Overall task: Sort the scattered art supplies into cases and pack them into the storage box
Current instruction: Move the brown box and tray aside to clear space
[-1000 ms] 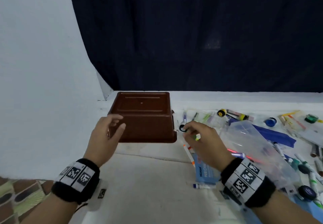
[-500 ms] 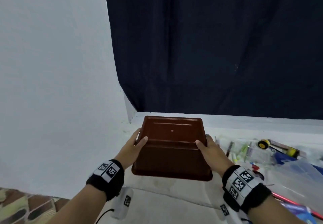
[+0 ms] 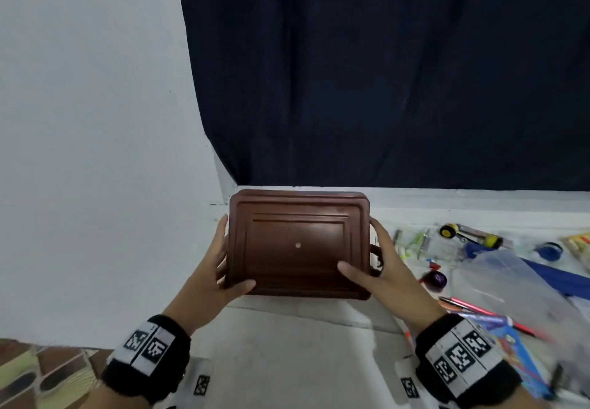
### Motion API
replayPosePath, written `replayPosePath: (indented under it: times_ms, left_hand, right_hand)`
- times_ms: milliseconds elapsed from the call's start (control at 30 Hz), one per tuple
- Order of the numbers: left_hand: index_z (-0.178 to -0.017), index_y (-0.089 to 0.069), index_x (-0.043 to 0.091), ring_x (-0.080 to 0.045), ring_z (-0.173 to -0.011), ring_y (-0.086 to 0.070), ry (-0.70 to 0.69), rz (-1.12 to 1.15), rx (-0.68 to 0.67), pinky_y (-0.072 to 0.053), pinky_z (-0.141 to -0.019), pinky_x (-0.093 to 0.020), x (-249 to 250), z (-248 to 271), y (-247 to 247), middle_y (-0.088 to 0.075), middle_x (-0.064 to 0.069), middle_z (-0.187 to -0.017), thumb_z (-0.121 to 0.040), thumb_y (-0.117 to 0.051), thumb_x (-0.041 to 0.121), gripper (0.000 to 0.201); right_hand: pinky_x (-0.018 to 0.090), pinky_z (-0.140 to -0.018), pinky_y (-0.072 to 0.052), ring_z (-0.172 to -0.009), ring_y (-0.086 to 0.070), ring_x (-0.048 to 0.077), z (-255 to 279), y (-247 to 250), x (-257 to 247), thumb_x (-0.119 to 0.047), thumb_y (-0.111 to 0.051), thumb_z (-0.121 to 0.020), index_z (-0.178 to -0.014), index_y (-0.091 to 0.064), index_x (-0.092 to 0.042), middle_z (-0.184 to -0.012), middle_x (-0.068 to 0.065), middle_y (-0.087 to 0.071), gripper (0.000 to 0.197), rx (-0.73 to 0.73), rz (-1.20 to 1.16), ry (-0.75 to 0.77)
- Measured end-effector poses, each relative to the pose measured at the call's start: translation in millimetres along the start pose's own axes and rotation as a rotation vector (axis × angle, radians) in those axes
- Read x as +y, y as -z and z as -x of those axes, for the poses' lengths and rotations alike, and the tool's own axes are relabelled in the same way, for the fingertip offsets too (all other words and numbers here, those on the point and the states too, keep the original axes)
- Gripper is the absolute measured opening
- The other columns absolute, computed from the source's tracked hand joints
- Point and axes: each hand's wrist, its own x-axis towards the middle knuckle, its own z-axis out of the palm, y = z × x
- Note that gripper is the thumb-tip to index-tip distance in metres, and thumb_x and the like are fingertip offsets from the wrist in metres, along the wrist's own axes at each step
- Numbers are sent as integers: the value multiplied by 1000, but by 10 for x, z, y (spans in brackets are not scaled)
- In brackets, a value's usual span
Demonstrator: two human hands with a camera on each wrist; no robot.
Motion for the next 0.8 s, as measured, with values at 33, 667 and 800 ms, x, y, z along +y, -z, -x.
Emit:
replayPosePath:
  times_ms: [33, 667, 800]
  left_hand:
    - [-150, 0, 59, -4, -135, -47, -17, -2, 14, -43, -109, -33, 48, 96, -52, -40, 29, -150, -85, -76, 12, 110]
    - [-128, -50, 49, -10, -117, -62, 199, 356, 223, -41, -111, -45, 79, 1261, -445, -66, 14, -119, -77, -59, 63, 54]
    - [-131, -51, 43, -22, -120, -62, 141, 438, 277, -42, -110, -49, 121, 1428, -422, -65, 1, -124, -70, -73, 38, 65]
  right_hand:
    - [35, -108, -45, -123, -54, -2, 100, -18, -34, -45, -77, -81, -144, -22, -58, -133, -20, -56, 85, 32, -83, -19]
    - [41, -100, -44, -113, -61, 18, 1253, -166, -8, -24, -53, -98, -117, -57, -50, -115, -2, -68, 32, 184, -262, -182]
    - [25, -86, -53, -113, -63, 10, 1419, -133, 14, 0, -63, -89, -122, -59, -28, -123, -5, -65, 43, 294, -266, -70]
